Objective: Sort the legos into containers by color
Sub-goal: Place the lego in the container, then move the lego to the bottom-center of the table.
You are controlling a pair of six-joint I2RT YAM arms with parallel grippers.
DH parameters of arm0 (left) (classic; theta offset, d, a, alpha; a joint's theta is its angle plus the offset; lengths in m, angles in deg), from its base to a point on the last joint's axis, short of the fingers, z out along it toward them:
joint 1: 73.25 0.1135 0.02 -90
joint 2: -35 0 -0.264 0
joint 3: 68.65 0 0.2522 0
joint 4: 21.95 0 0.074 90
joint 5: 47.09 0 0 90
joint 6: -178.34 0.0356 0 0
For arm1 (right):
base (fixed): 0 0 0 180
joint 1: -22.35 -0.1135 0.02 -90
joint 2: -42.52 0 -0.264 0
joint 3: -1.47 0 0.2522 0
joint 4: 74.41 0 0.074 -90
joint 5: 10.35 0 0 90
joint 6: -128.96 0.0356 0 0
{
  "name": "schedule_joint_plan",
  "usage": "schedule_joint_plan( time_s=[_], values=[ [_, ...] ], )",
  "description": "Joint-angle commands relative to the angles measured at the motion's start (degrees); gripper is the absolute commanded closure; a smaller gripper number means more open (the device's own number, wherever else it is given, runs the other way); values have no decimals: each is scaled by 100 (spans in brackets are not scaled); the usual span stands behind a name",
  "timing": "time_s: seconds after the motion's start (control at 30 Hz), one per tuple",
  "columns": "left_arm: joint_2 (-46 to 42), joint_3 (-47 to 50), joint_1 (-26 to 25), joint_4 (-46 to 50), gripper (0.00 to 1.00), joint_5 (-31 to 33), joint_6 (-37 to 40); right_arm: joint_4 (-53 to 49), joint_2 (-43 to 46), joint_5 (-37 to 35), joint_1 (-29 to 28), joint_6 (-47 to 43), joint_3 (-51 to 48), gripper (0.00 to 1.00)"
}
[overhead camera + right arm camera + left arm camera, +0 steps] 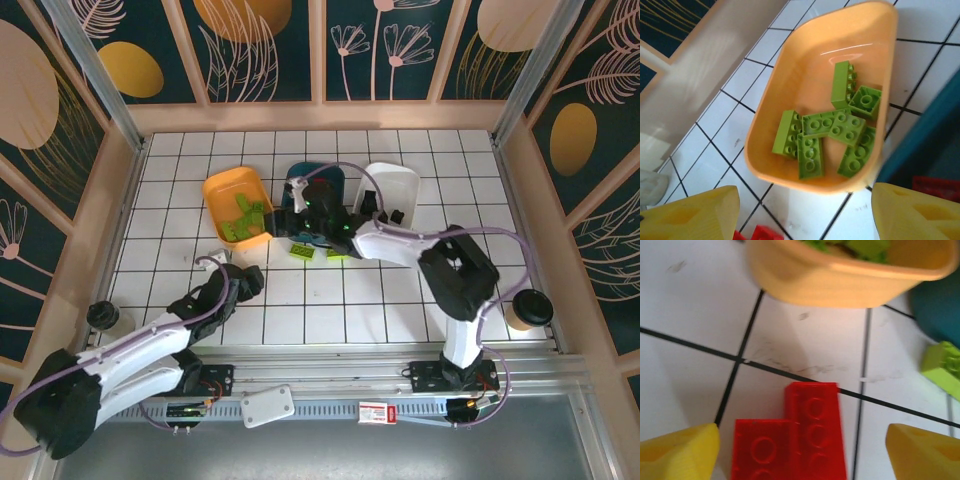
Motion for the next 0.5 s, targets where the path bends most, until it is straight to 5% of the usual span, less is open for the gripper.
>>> schedule_joint_plan(
  time_s=[0.0,0.3,0.47],
  values=[
    [543,-81,276,-633,20,-432,246,477,820,-240,38,63,-664,29],
    [1865,-433,375,-1322,49,-1513,578,372,2627,-794,239,104,-2335,29],
    [2690,-1267,-478,-1301,53,-1492,671,313,3244,-896,425,175,-2805,29]
  ],
)
